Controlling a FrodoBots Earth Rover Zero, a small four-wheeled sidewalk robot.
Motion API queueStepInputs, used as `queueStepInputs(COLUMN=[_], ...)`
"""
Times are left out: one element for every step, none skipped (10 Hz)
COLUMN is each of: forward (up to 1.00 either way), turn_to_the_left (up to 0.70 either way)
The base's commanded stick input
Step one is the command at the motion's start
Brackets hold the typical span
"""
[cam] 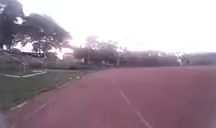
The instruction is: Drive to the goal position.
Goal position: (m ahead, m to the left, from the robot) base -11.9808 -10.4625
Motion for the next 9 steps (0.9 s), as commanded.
queueStepInputs(forward=[0.70,0.70,0.70,0.70,0.70,0.70,0.70,0.70,0.70], turn_to_the_left=[0.00,0.00,0.00,0.00,0.00,0.00,0.01,0.14,0.18])
